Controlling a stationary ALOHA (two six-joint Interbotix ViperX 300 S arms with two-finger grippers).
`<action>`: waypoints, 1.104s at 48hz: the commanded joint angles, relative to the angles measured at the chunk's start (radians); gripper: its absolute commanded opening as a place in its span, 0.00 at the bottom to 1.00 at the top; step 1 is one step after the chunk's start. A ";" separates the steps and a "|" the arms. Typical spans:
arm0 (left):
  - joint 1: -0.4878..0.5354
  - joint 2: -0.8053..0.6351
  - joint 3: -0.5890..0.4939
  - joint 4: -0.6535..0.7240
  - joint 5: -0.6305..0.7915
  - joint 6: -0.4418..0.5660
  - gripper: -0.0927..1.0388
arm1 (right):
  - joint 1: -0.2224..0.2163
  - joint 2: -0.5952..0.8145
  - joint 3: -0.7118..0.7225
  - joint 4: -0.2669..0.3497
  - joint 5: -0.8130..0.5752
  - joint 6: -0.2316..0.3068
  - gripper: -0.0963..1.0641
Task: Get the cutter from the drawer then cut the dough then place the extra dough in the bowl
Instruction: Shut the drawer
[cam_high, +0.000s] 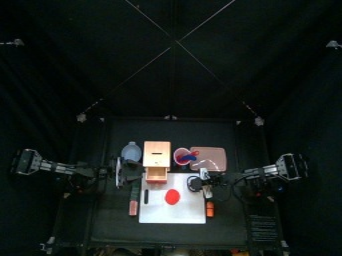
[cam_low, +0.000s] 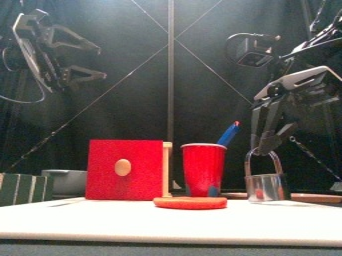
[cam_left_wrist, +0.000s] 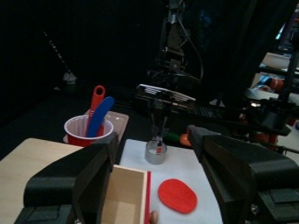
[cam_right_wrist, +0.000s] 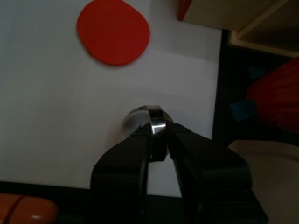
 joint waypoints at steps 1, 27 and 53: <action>0.011 0.023 -0.051 -0.037 -0.003 0.006 0.94 | 0.006 -0.025 -0.041 0.005 -0.003 0.002 0.71; 0.474 0.130 -0.512 0.276 0.772 0.006 0.79 | 0.104 0.212 -0.285 0.002 -0.058 -0.005 0.43; 0.523 0.650 -0.859 0.468 1.012 0.021 0.63 | 0.098 0.551 -0.609 -0.034 -0.086 -0.012 0.28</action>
